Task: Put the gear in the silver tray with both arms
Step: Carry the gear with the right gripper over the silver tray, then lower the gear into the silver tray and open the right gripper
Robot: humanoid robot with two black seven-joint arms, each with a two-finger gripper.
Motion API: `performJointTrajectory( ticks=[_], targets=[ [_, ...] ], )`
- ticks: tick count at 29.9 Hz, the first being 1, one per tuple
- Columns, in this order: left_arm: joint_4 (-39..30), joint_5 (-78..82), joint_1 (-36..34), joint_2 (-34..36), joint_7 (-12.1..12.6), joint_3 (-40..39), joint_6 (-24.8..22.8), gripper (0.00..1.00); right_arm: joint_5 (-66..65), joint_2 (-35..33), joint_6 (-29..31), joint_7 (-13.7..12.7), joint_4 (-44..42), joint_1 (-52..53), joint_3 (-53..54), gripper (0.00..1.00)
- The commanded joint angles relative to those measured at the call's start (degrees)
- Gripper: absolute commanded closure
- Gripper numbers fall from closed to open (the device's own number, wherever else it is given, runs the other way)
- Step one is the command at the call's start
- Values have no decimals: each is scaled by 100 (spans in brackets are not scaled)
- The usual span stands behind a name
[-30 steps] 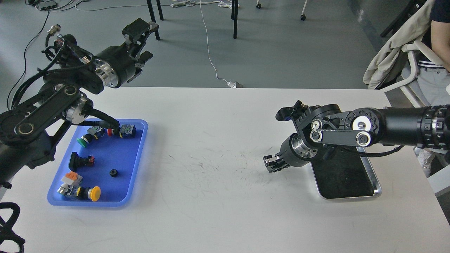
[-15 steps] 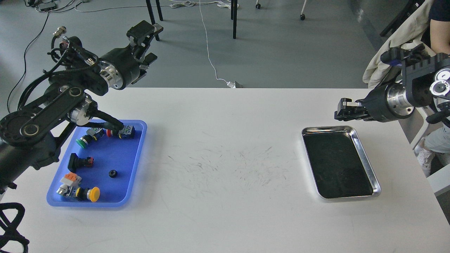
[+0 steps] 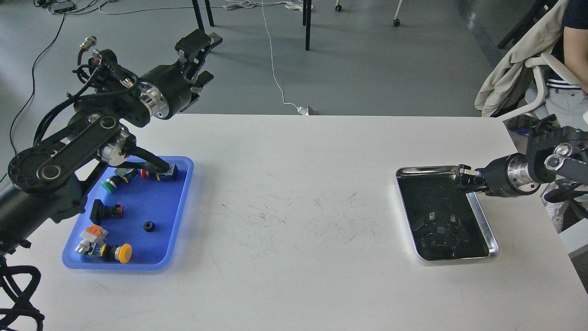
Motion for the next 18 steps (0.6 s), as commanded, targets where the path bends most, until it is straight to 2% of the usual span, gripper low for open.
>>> performJointTrajectory(
  ticks=[1, 18],
  targets=[
    [1, -2, -9, -8, -1, 1, 0, 2, 6, 132, -65, -1, -12, -38, 12, 99],
    [9, 6, -9, -69, -9, 1, 26, 3, 6, 448, -381, -10, -29, -284, 83, 97]
  ],
)
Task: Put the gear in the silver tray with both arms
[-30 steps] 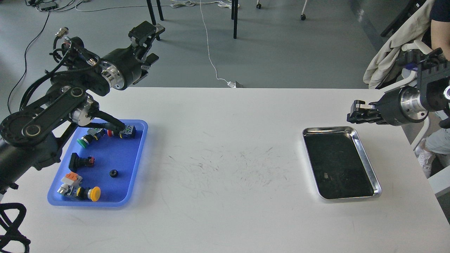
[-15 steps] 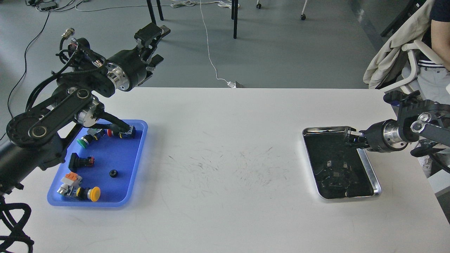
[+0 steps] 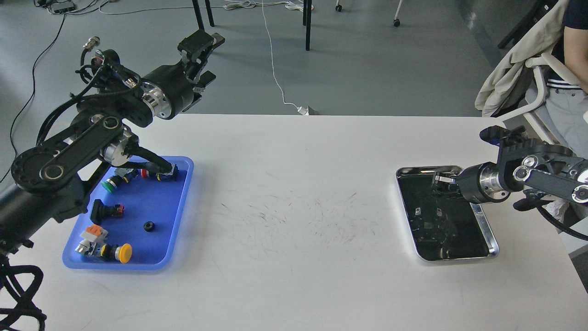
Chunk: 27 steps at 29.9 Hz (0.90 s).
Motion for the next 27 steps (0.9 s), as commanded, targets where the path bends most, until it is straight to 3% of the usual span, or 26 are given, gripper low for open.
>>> performJointTrajectory(
  ticks=[1, 4, 8, 9, 11, 18, 27],
  targets=[
    [5, 0, 2, -23, -4, 0, 0, 3, -8, 26, -84, -1, 2, -78, -7, 96],
    [5, 0, 2, -59, -4, 0, 0, 3, 0, 35, -101, -1, -7, -105, -7, 92],
    [5, 0, 2, -59, -4, 8, 0, 3, 0, 35, -101, -1, 2, -78, 19, 63],
    [5, 0, 2, -59, -4, 8, 0, 2, 18, 26, -93, -1, 2, -61, 28, 48],
    [5, 0, -6, -59, -4, 8, 0, 3, 44, 35, -93, -9, 2, -26, 71, 3],
    [23, 0, -7, -59, -4, 26, 0, 2, 88, -97, -31, -1, 99, 19, 589, 2],
    [32, 0, -33, -15, 5, 52, 0, 2, 123, -1037, -22, 8, 634, -52, 1994, 2]
  ],
)
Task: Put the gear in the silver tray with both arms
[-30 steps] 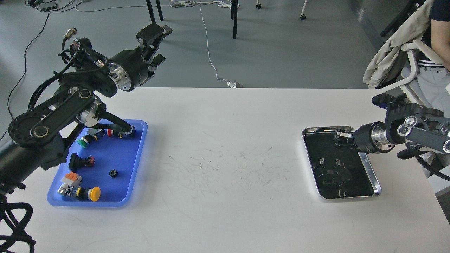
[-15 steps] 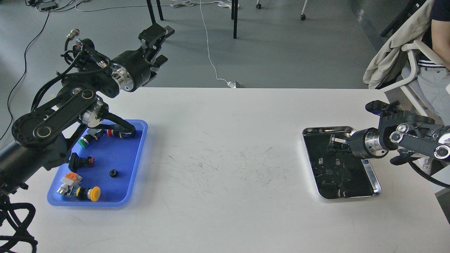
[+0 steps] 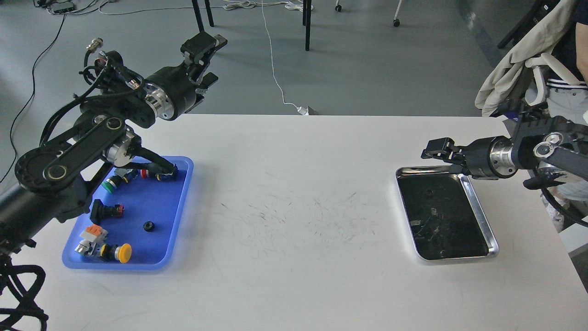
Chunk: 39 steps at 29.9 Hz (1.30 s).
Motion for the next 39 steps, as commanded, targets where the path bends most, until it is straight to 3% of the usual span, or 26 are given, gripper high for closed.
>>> performJointTrajectory(
  ticks=[1, 3, 10, 14, 18, 26, 33, 39],
  targets=[
    [-1, 0, -6, 31, 9, 7, 0, 2, 86, -442, -9, 17, 204, -89, 842, 2],
    [-10, 0, 2, 66, 9, 7, 0, 2, 515, -557, -53, 34, 266, -142, 1230, 2],
    [-97, -26, 20, 593, 18, 16, -105, 2, 3818, -1330, -27, 157, 249, -221, 2241, 2],
    [-255, -44, 46, 1085, 18, 16, -404, 2, 5840, -1621, 104, 351, -58, -396, 2242, 2],
    [-536, -97, 125, 1664, 9, 16, -562, 2, 7028, -1621, 482, 614, -384, -949, 2242, 2],
    [-1415, -193, 424, 2754, 9, 16, -774, 2, 7399, -1507, 532, 1493, -235, -1987, 2233, 2],
    [-2320, -123, 670, 3545, 71, 445, -897, 2, 7356, -989, 532, 1537, -270, -2225, 2251, 2],
    [-2409, 70, 670, 4056, 79, 1377, -862, 2, 7347, -769, 532, 1537, -270, -2295, 2233, 2]
  ],
)
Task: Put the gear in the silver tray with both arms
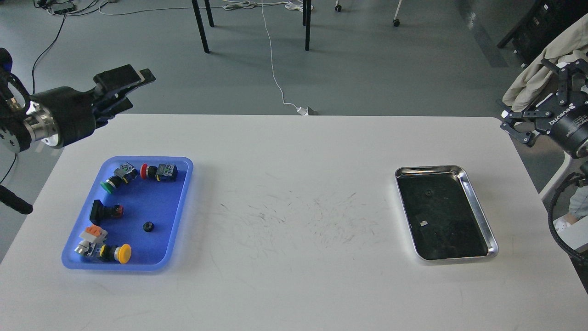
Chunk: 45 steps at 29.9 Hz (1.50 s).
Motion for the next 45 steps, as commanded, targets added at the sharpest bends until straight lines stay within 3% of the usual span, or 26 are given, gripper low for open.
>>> performJointTrajectory(
  ticks=[1, 9, 16, 24, 29, 39, 45],
  targets=[
    [-16, 216, 2, 243, 13, 522, 32, 2, -27, 169, -1, -8, -7, -43, -51, 2],
    [-16, 339, 45, 806, -40, 1569, 93, 2, -783, 327, -1, -25, -113, -52, -104, 2],
    [-16, 1735, 72, 649, -75, 2333, 752, 3, -783, 336, -1, -25, -245, -52, -34, 1],
    [19, 3852, 344, 138, -250, 2422, 1315, 3, -783, 380, -1, -25, -236, -60, -43, 1],
    [177, 5259, 687, -20, -540, 2422, 1790, 4, -783, 371, -1, -25, -227, -60, -34, 1],
    [494, 5938, 845, -363, -760, 2466, 1816, 5, -783, 327, -1, -25, -210, -60, -16, 1],
    [722, 6035, 854, -582, -787, 2510, 1816, 14, -783, 319, -1, -16, -227, -60, -8, 1]
  ],
)
